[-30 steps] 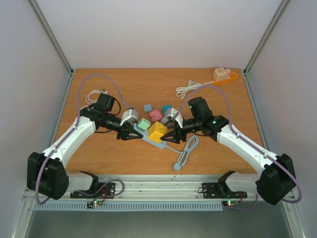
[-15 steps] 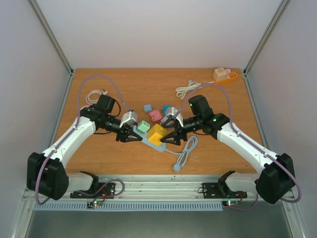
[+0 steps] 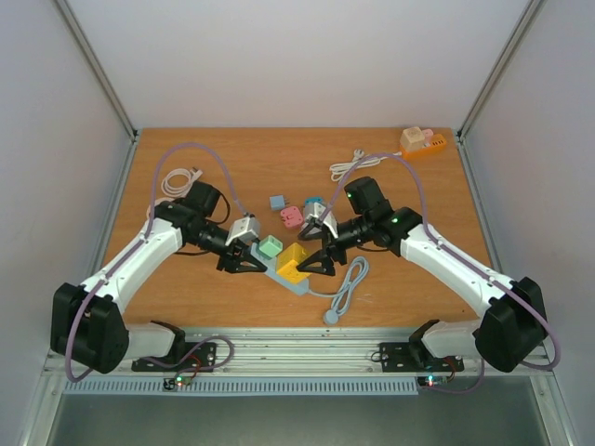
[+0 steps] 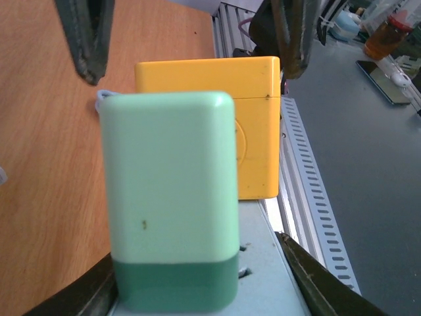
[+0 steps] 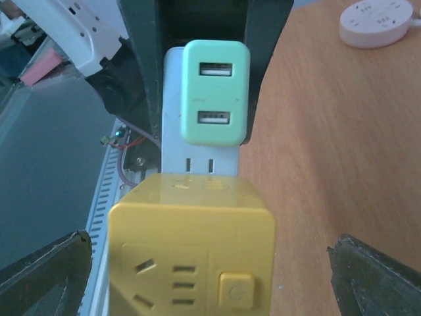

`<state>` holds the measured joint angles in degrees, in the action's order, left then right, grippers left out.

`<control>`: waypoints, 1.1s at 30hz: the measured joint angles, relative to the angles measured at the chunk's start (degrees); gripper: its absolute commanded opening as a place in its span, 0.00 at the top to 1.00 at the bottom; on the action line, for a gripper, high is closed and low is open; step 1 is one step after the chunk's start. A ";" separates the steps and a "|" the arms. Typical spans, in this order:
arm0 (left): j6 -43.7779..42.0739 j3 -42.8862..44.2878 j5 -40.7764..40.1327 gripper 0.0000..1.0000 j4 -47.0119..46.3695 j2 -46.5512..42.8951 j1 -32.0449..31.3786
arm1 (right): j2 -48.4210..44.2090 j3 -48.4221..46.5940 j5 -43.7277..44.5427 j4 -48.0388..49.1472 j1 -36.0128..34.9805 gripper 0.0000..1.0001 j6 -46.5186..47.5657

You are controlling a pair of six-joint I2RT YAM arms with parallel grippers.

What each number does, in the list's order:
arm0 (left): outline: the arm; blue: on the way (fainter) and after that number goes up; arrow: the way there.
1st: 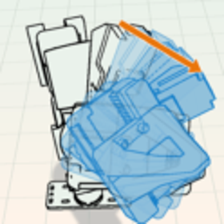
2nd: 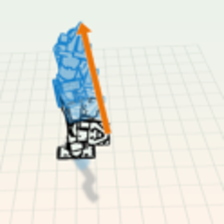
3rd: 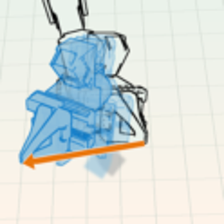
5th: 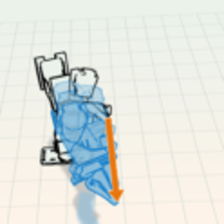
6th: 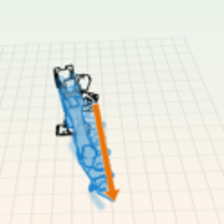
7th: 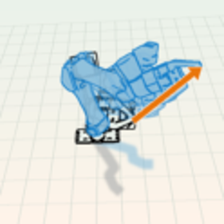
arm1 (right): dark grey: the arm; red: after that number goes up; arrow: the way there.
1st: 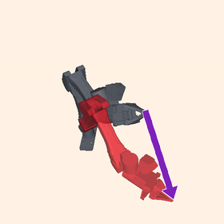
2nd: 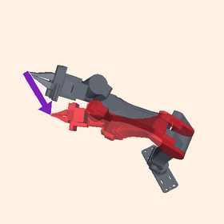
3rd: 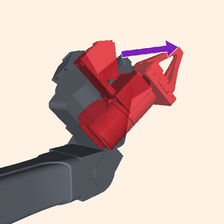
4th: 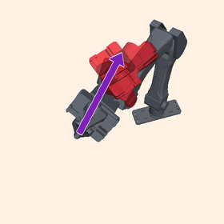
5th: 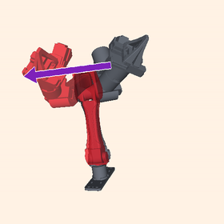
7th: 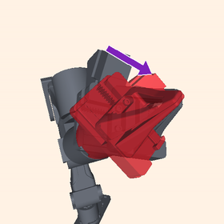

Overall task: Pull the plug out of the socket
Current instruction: Remove the plug from the socket.

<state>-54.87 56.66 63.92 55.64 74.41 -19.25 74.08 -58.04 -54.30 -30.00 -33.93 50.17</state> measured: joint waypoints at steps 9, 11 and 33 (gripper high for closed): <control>-0.94 0.00 -1.51 1.00 0.44 0.00 -1.11 | 3.87 -2.47 1.20 -5.92 -3.30 0.09 4.31; -0.94 0.00 -1.60 1.00 0.44 0.00 -1.11 | 4.74 -3.52 1.92 -7.89 -3.93 0.15 5.81; 2.08 -0.07 -3.28 1.00 -1.73 -1.55 -1.16 | 6.60 -6.78 5.90 -11.15 -5.03 0.86 5.29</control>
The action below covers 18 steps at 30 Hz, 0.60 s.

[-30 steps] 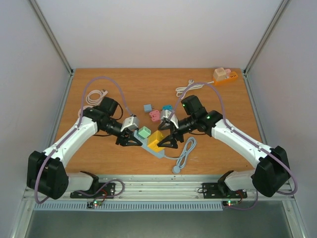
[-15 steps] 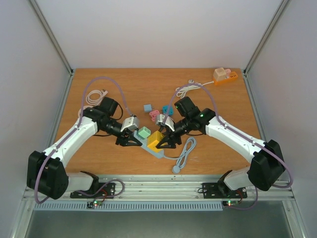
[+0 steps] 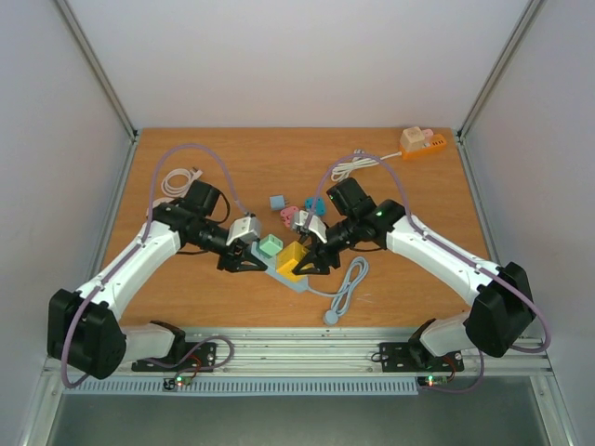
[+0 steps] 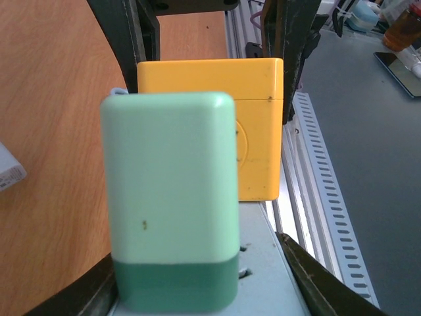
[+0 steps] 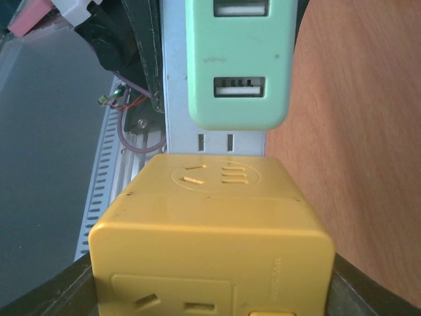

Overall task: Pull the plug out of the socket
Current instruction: Remove the plug from the socket.

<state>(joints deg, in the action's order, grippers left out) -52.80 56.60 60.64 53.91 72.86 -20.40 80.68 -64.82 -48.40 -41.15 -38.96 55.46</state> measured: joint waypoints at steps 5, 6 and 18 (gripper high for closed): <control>2.01 -0.04 -0.46 1.00 -1.66 -0.31 0.00 | 0.00 -0.37 0.26 0.02 0.96 0.93 -1.20; 2.23 -0.04 -0.48 1.00 -1.84 -0.31 0.00 | 0.00 -0.37 0.17 0.04 1.16 0.94 -1.40; 2.03 -0.04 0.57 1.00 -2.36 -0.24 -0.22 | -1.73 1.57 -1.22 1.70 2.21 0.99 -1.46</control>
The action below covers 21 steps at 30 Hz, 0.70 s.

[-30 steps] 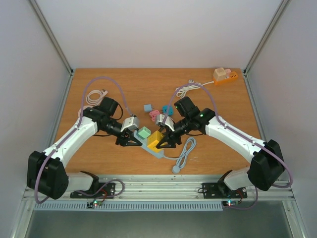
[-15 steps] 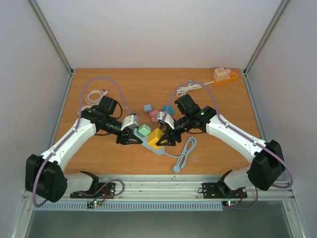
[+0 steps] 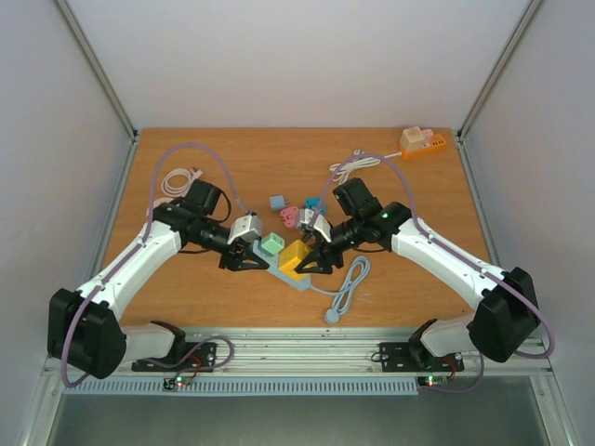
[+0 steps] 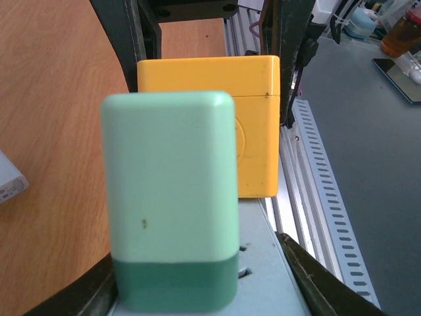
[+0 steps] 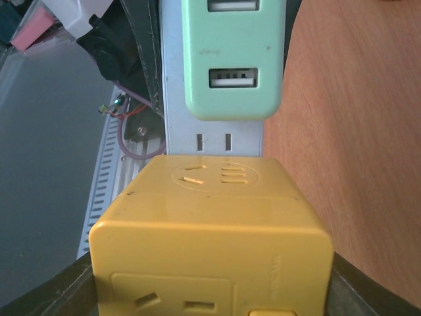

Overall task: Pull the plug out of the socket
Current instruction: Remove the plug from the socket.

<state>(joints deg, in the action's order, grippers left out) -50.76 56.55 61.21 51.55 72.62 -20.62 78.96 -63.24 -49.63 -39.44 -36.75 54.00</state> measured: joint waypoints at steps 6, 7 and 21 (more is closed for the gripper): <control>-2.51 1.14 0.83 1.00 1.73 1.49 -0.02 | -0.98 1.14 0.17 1.31 0.00 0.99 -0.26; -2.71 1.29 0.92 1.00 1.99 1.68 -0.02 | -1.01 1.22 0.22 1.51 0.00 0.99 -0.37; 2.64 -0.07 -0.66 1.00 -2.43 0.61 -0.04 | -0.90 1.05 1.68 2.12 0.17 0.99 -2.05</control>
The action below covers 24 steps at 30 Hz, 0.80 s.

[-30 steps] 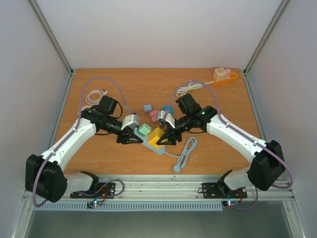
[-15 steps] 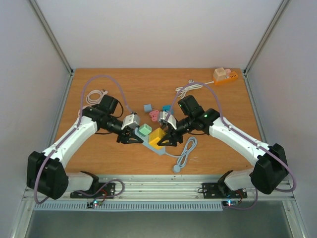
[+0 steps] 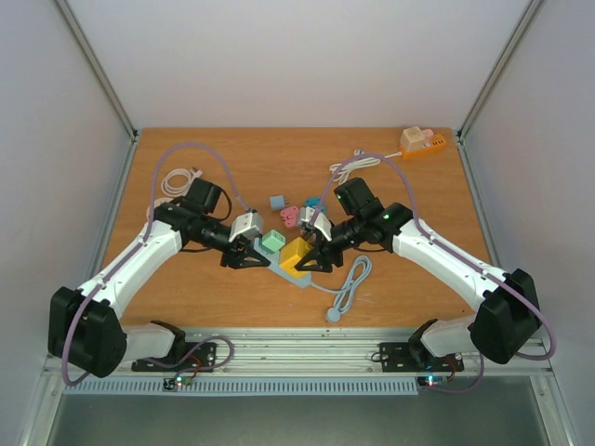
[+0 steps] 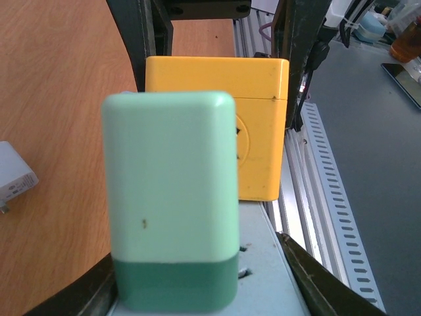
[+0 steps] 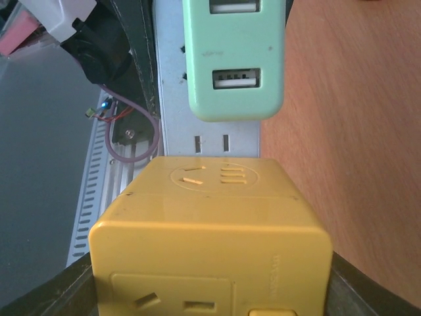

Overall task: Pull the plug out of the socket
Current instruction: Remove the plug from the socket.

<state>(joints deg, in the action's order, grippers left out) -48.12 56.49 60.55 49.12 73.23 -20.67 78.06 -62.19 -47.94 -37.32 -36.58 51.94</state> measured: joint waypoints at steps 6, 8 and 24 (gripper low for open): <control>0.28 -0.07 0.04 1.00 -0.17 -0.11 0.00 | 0.00 -0.15 0.15 0.00 0.00 0.99 -0.13; 0.11 -0.04 0.11 1.00 -0.11 -0.11 0.00 | 0.00 -0.13 0.09 -0.02 0.00 0.99 0.24; -2.86 0.04 0.66 1.00 1.36 0.31 -0.04 | -0.98 1.99 -1.01 1.92 0.17 0.99 1.11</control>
<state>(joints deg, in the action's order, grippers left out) -50.98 56.53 61.21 50.48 73.54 -20.71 77.08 -60.20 -48.95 -35.40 -36.40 53.06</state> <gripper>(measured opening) 0.466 0.638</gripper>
